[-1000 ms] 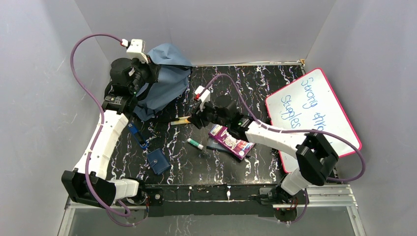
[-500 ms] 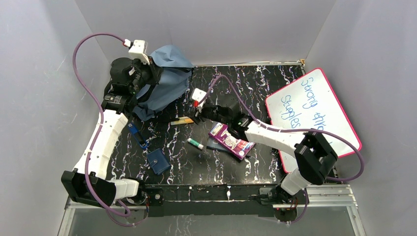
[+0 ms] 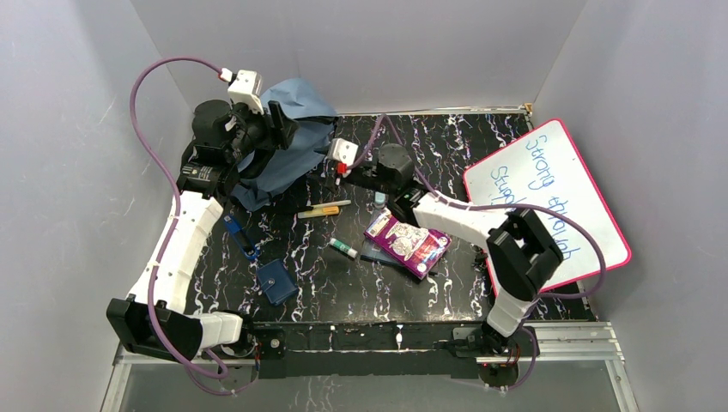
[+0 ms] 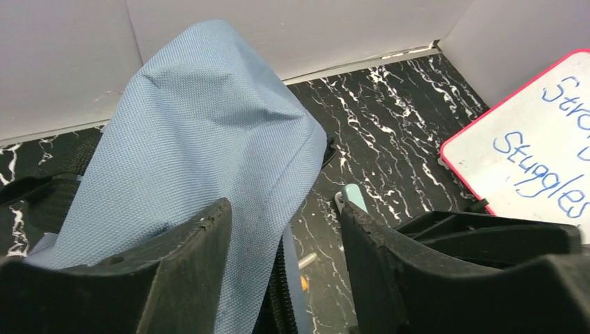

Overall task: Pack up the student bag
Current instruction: Adjust the student bag at the center of the board.

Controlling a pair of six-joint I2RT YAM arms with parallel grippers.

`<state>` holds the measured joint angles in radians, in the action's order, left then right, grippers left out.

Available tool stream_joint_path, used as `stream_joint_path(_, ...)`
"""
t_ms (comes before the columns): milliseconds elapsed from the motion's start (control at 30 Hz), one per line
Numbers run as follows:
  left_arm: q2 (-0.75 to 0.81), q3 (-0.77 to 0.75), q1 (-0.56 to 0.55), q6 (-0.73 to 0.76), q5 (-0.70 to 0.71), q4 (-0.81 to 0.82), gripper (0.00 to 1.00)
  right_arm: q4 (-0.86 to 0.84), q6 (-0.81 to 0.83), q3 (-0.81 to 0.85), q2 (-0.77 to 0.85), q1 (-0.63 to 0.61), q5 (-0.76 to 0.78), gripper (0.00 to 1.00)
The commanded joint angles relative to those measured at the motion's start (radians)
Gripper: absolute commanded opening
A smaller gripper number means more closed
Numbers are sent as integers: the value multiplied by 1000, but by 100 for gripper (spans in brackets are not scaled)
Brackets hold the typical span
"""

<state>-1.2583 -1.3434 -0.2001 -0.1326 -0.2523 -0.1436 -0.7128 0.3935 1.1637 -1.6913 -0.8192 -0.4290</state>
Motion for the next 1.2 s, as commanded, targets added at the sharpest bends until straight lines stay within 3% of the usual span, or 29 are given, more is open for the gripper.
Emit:
stream_joint_path(0, 17, -23, -1, 5, -21, 1, 61, -79, -74, 99, -55, -1, -1, 66)
stream_joint_path(167, 25, -37, -1, 7, -24, -8, 73, -77, -85, 120, -90, -3, 5, 65)
stream_joint_path(333, 39, -54, -1, 8, -2, -12, 78, -74, -88, 117, -99, -3, 21, 66)
stream_joint_path(600, 70, -93, -1, 47, 69, -23, 79, -78, -103, 124, -119, -2, 38, 65)
stream_joint_path(833, 119, -100, -1, 169, 140, -96, 79, -74, -110, 138, -134, -3, 36, 65)
stream_joint_path(1167, 227, -15, -1, 288, 37, -270, 79, -68, -114, 165, -160, -2, 32, 65)
